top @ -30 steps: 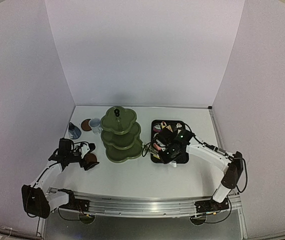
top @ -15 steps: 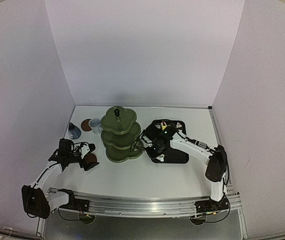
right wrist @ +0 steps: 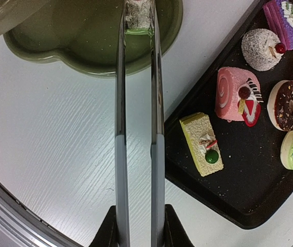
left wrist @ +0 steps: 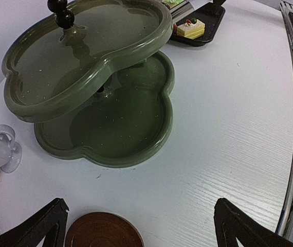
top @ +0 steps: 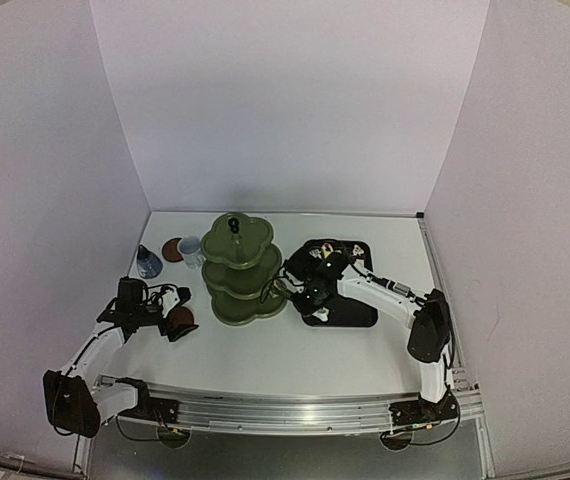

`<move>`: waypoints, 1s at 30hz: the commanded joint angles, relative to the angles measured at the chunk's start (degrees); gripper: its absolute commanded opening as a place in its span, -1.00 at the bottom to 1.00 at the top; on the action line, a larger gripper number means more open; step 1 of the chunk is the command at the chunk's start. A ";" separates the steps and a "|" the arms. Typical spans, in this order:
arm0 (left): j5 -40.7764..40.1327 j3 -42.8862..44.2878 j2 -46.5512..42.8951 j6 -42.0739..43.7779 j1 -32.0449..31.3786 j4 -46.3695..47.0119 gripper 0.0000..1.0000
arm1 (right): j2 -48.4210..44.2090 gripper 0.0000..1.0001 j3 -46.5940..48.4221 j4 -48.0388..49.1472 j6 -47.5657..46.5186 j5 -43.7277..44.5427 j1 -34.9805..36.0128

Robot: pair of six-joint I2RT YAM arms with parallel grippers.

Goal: Serve the afternoon tea

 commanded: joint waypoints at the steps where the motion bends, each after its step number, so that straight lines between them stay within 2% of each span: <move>1: -0.10 -0.65 -1.51 1.19 -0.25 1.01 0.99 | 1.00 -0.59 2.36 0.98 -0.28 1.31 0.27; 8: -0.54 -0.70 -1.67 1.51 -0.22 0.61 0.99 | 1.31 -0.38 2.40 0.51 -0.31 0.29 0.27; 20: -0.91 -0.58 -1.28 2.01 -0.28 0.34 0.99 | -1.25 -0.36 3.65 -3.12 0.14 -0.12 0.28; 30: -0.68 -0.61 -0.83 2.24 -0.26 0.44 0.99 | -8.50 -0.37 -1.74 -8.14 1.65 -0.33 0.24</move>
